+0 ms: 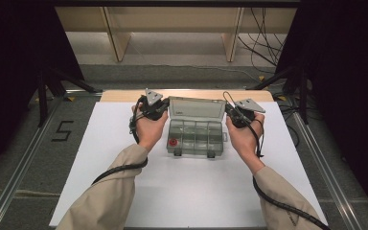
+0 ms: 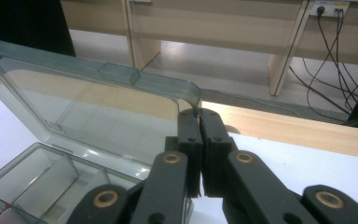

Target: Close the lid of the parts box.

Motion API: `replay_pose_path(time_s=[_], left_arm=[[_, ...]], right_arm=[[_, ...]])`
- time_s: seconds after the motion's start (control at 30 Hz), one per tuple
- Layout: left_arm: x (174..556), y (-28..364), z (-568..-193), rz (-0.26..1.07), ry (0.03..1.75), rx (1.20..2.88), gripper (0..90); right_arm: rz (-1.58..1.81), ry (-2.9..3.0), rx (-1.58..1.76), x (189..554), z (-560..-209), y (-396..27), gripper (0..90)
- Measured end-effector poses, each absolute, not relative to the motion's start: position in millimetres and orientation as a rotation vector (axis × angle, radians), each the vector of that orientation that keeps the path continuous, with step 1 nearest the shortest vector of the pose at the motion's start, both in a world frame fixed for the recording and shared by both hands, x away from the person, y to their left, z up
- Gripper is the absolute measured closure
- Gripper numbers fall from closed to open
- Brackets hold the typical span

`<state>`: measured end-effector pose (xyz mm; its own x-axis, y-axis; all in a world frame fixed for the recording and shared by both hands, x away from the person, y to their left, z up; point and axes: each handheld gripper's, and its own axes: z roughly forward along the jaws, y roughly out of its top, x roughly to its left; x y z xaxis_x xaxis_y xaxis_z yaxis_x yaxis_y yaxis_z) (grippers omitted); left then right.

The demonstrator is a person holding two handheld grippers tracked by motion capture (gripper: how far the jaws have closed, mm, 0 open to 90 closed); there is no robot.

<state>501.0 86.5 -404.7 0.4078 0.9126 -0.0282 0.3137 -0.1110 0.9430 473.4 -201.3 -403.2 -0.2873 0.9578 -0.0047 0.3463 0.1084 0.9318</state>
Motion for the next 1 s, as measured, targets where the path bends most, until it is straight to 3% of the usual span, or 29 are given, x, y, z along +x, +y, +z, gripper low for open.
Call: replay_pose_path(time_s=[1.0], left_arm=[[492.8, 88.1, -406.8, 0.734, 1.084, 1.656, 88.1]], right_arm=[[1.176, 1.737, 1.273, 464.6, -405.5, -201.3, 88.9]])
